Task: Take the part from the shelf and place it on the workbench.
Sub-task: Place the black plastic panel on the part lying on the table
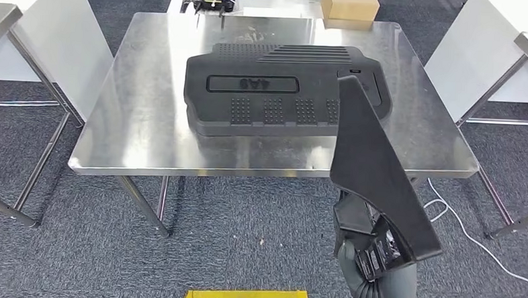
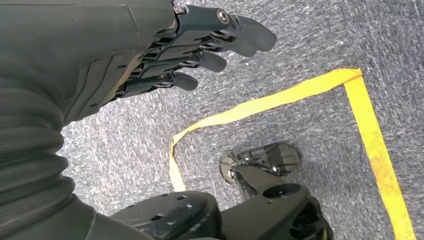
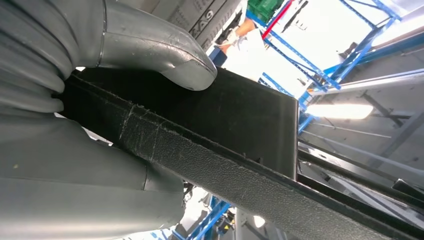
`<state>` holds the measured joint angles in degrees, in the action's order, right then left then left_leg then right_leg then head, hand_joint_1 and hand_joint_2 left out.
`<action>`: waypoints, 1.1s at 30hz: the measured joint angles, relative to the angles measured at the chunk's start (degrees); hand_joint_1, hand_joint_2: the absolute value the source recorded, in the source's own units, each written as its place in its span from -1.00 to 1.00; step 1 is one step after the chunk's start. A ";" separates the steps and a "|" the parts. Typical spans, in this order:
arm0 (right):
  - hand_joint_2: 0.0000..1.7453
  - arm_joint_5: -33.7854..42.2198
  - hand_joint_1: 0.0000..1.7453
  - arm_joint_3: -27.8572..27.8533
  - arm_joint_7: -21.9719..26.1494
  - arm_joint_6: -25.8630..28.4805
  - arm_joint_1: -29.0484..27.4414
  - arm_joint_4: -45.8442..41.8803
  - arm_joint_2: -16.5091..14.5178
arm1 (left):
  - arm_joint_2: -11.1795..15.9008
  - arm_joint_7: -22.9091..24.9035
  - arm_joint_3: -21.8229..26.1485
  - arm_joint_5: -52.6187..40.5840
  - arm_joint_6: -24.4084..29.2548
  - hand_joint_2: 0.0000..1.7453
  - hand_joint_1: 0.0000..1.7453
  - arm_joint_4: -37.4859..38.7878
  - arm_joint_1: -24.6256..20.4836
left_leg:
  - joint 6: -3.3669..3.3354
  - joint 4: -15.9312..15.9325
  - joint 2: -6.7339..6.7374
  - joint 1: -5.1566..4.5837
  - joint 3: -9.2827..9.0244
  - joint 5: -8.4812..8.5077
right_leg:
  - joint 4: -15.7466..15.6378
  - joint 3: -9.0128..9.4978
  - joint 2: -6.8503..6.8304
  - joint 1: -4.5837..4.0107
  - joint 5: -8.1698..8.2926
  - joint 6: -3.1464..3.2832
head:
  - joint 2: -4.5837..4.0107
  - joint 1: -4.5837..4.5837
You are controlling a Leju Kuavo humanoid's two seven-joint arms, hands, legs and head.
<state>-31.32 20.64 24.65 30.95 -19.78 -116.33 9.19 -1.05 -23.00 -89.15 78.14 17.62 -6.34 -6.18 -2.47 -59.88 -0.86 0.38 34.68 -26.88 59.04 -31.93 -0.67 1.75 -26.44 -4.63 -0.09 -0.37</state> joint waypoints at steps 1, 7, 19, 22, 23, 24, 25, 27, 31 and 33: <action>1.00 0.06 1.00 0.00 0.00 -0.02 0.08 0.01 -0.01 | 0.01 0.14 0.00 -0.16 -0.04 1.00 -1.00 0.00 -0.01 | -0.30 0.14 -0.08 0.12 -0.31 0.02 | 1.53 -0.73 0.09 0.05 -0.85 0.18 | 0.00 0.09; 1.00 0.13 1.00 0.01 0.00 -0.03 0.19 0.24 0.01 | -0.01 0.67 0.00 -0.44 -0.27 1.00 -1.00 0.00 0.15 | -0.27 0.19 -0.34 0.25 -0.62 0.12 | 12.97 -7.16 0.51 0.31 -5.32 0.16 | 0.00 0.32; 1.00 -0.15 1.00 0.00 0.07 -0.03 0.08 0.43 -0.13 | -0.04 0.79 0.00 -0.02 -0.11 1.00 -1.00 0.02 0.18 | 3.34 -11.42 0.33 0.82 4.31 -4.92 | -0.58 1.24 0.37 0.04 -1.52 3.50 | 0.00 -0.53; 1.00 -0.14 1.00 0.01 0.07 -0.03 0.06 0.43 -0.16 | -0.08 0.79 0.00 0.08 -0.11 1.00 -1.00 0.02 0.35 | 3.27 -15.32 0.35 0.82 8.16 -5.79 | -0.58 2.52 0.47 -0.39 -2.55 4.03 | 0.00 -0.53; 1.00 -0.14 1.00 0.00 0.07 -0.03 0.05 0.43 -0.17 | -0.07 0.79 0.00 0.11 -0.09 1.00 -1.00 0.02 0.38 | 3.11 -12.83 0.37 0.81 7.62 -4.03 | -0.58 3.14 0.55 -0.42 -3.02 3.96 | 0.00 -0.55; 1.00 -0.13 1.00 0.00 0.07 -0.03 0.04 0.43 -0.20 | -0.05 0.79 0.00 0.13 -0.08 1.00 -1.00 0.02 0.41 | 2.86 -9.24 0.46 0.80 6.50 -1.42 | -0.59 3.62 0.62 -0.42 -3.52 3.81 | 0.00 -0.56; 1.00 -0.13 1.00 0.00 0.07 -0.03 0.05 0.44 -0.22 | -0.02 0.80 0.00 0.16 -0.06 1.00 -1.00 0.02 0.43 | 2.63 -5.86 0.56 0.70 5.43 0.49 | -0.55 4.23 0.67 -0.54 -4.05 3.57 | 0.00 -0.59; 1.00 -0.14 1.00 0.01 0.08 -0.03 0.06 0.46 -0.25 | 0.01 0.80 0.00 0.19 -0.05 1.00 -1.00 0.02 0.46 | 2.18 -2.09 0.69 0.41 4.13 2.20 | -0.62 4.72 0.70 -0.76 -4.83 2.84 | 0.00 -0.69; 1.00 -1.22 1.00 0.03 0.01 0.07 0.16 0.43 -0.26 | -0.03 0.76 0.00 0.36 -0.02 1.00 -1.00 0.02 0.47 | 0.89 -0.90 0.45 0.21 2.60 1.86 | 0.97 4.89 0.68 -0.82 -5.14 1.35 | 0.00 -0.82; 1.00 -4.13 1.00 0.00 -0.62 0.64 0.27 0.43 -0.25 | 0.00 0.75 0.00 0.49 -0.03 1.00 -1.00 0.02 0.40 | 0.37 -0.52 0.29 0.29 1.77 1.61 | 6.71 1.09 0.68 -0.73 -6.18 1.45 | 0.00 -0.68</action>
<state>-35.45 20.64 24.04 31.60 -19.51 -115.91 8.95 -1.05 -22.24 -89.15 78.63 17.59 -6.32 -5.78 -2.10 -60.40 -0.57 0.67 36.45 -25.27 65.75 -30.84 0.01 1.02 -32.62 -3.18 -0.09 -1.05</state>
